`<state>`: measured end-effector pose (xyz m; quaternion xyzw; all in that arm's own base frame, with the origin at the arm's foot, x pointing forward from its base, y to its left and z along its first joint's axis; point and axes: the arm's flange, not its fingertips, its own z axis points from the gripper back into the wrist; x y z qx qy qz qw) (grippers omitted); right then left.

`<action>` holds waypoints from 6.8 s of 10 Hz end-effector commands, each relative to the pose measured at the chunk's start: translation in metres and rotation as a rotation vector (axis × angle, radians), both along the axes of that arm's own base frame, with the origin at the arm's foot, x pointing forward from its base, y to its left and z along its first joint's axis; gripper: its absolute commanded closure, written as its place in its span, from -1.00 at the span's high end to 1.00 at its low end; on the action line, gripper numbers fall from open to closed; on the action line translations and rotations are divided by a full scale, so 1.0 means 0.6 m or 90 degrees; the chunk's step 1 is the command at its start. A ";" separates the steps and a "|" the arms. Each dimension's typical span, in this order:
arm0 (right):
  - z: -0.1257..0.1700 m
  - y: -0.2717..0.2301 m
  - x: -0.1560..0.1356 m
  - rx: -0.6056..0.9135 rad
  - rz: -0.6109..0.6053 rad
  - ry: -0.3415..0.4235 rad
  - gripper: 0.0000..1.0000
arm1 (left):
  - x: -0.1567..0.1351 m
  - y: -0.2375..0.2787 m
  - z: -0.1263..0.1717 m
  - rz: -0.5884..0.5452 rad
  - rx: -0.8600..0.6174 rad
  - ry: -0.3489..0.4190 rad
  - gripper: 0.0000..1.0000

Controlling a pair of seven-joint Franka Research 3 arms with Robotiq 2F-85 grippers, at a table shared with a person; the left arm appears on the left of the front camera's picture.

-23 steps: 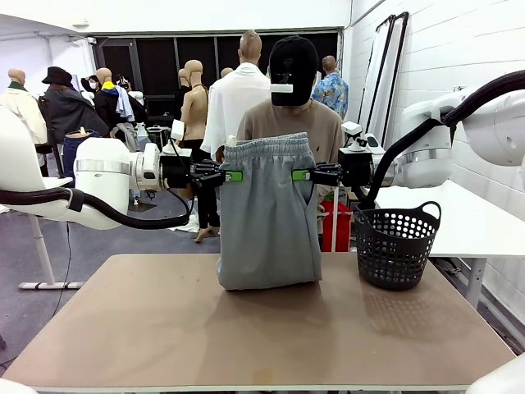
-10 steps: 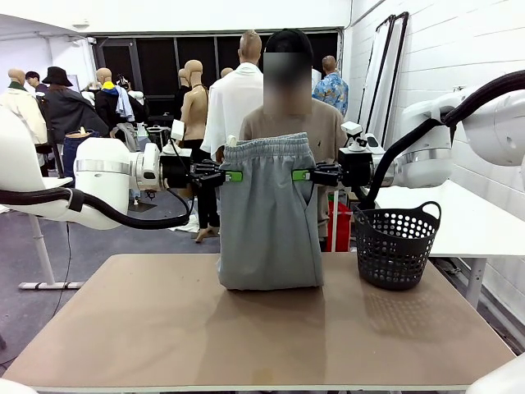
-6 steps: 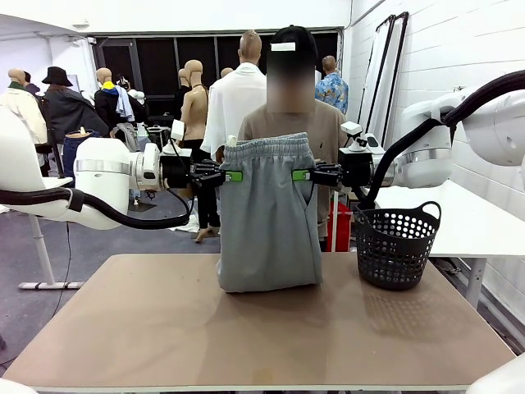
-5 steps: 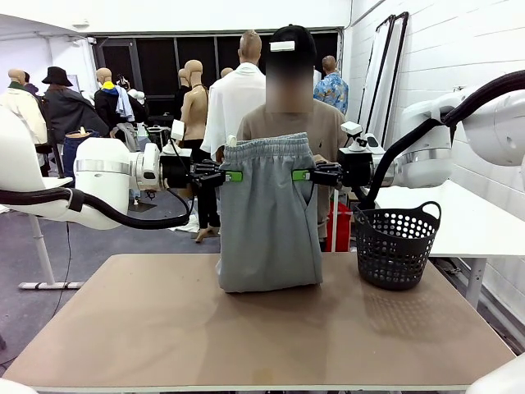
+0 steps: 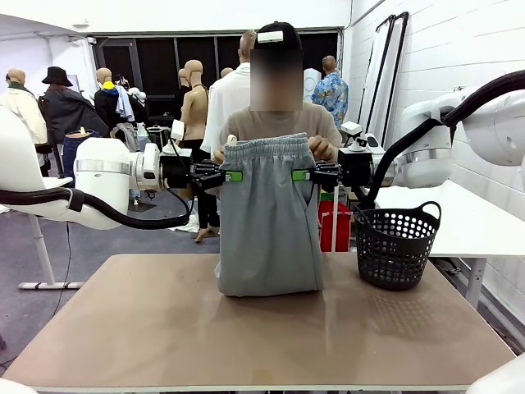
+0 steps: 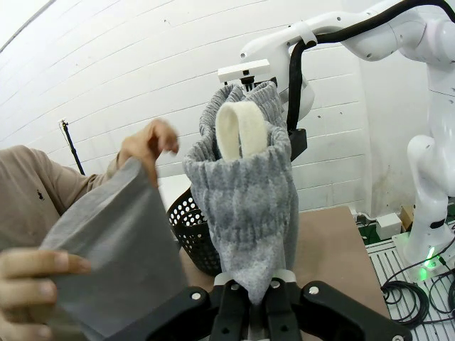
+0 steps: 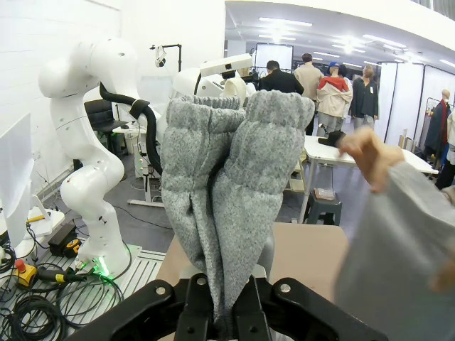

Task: Fold the training pants.
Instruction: Release the ends of the Training pants and then grab the overlapped ends.

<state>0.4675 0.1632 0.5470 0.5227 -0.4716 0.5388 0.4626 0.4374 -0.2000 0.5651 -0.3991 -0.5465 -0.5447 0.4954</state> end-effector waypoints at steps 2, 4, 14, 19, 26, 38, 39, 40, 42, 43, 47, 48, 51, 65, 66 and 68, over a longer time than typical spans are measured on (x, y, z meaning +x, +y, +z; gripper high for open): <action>0.002 0.001 -0.001 0.001 0.002 -0.003 -1.00 | -0.003 0.000 0.003 -0.003 -0.003 -0.004 -1.00; 0.002 0.001 -0.001 0.001 0.002 -0.003 -1.00 | -0.003 0.000 0.003 -0.003 -0.003 -0.004 -1.00; 0.002 0.001 -0.001 0.001 0.002 -0.003 -1.00 | -0.003 0.000 0.003 -0.003 -0.003 -0.004 -1.00; 0.002 0.001 -0.001 0.001 0.002 -0.003 -1.00 | -0.003 0.000 0.003 -0.003 -0.003 -0.004 -1.00; 0.002 0.001 -0.001 0.001 0.002 -0.003 -1.00 | -0.003 0.000 0.003 -0.003 -0.003 -0.004 -1.00; 0.002 0.001 -0.001 0.001 0.002 -0.003 -1.00 | -0.003 0.000 0.003 -0.003 -0.003 -0.004 -1.00; 0.002 0.001 -0.001 0.001 0.002 -0.003 -1.00 | -0.003 0.000 0.003 -0.003 -0.003 -0.004 -1.00; 0.002 0.001 -0.001 0.001 0.002 -0.003 -1.00 | -0.003 0.000 0.003 -0.003 -0.003 -0.004 -1.00; 0.002 0.001 -0.001 0.001 0.002 -0.003 -1.00 | -0.003 0.000 0.003 -0.003 -0.003 -0.004 -1.00; 0.002 0.001 -0.001 0.001 0.002 -0.003 -1.00 | -0.003 0.000 0.003 -0.003 -0.003 -0.004 -1.00; 0.002 0.001 -0.001 0.001 0.002 -0.003 -1.00 | -0.003 0.000 0.003 -0.003 -0.003 -0.004 -1.00; 0.002 0.001 -0.001 0.001 0.002 -0.003 -1.00 | -0.003 0.000 0.003 -0.003 -0.003 -0.004 -1.00; 0.002 0.001 -0.001 0.001 0.002 -0.003 -1.00 | -0.003 0.000 0.003 -0.003 -0.003 -0.004 -1.00; 0.008 -0.018 0.000 0.003 -0.012 0.023 1.00 | 0.006 0.015 0.003 0.014 -0.016 0.006 1.00; 0.009 -0.022 -0.002 0.002 -0.018 0.021 1.00 | 0.005 0.019 0.003 0.018 -0.016 0.005 1.00; 0.009 -0.030 -0.005 -0.001 -0.033 0.017 1.00 | -0.002 0.033 0.005 0.035 -0.021 -0.001 1.00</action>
